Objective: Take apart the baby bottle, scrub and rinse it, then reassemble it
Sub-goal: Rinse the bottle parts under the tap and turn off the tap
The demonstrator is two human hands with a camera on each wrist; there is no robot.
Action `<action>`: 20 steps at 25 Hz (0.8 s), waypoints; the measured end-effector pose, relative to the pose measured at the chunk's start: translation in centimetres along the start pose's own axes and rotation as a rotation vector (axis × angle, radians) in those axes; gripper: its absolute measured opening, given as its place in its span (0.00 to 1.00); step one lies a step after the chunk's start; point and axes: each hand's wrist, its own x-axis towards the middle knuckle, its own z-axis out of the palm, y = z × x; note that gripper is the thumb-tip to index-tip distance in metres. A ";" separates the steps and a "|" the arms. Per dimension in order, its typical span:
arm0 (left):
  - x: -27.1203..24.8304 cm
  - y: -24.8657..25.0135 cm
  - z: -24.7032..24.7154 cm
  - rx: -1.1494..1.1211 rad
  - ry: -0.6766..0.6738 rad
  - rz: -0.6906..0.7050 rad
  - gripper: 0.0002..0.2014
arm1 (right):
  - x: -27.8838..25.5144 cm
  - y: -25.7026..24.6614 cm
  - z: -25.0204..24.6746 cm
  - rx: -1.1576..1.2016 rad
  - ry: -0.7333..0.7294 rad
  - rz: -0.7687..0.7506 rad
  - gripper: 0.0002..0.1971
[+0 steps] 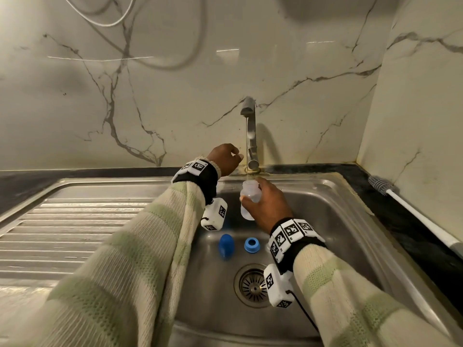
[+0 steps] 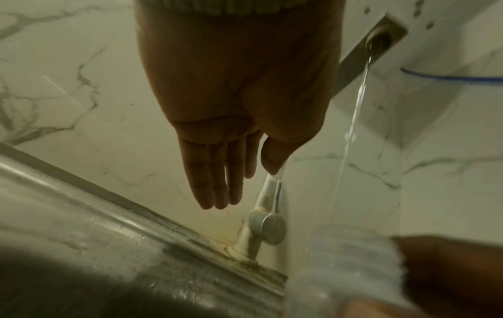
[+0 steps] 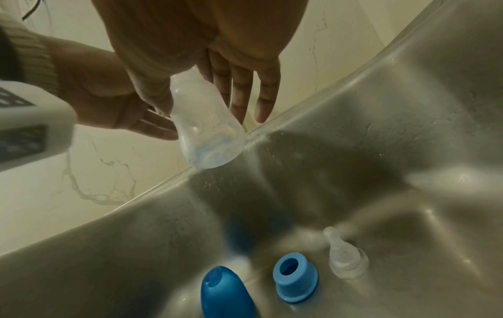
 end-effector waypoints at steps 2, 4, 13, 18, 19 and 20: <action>-1.4 -0.3 -0.8 -0.054 0.040 -0.002 0.11 | 0.1 0.1 -0.2 0.032 0.005 0.020 0.28; -3.4 -0.7 -1.3 -0.180 0.077 -0.015 0.10 | 0.1 0.0 -0.5 0.058 0.010 0.024 0.26; -10.9 -2.2 4.1 -0.339 -0.003 -0.122 0.16 | 0.7 -0.9 -0.1 0.141 -0.103 0.095 0.30; -11.7 -2.9 5.7 -0.435 0.113 -0.161 0.20 | 0.7 -1.7 -0.6 0.190 -0.137 0.118 0.28; -11.5 -3.2 5.8 -0.458 0.146 -0.165 0.19 | 0.7 -1.7 -0.5 0.243 -0.151 0.125 0.26; -11.4 -3.3 5.9 -0.483 0.175 -0.159 0.17 | 0.6 -1.8 -0.7 0.289 -0.159 0.126 0.25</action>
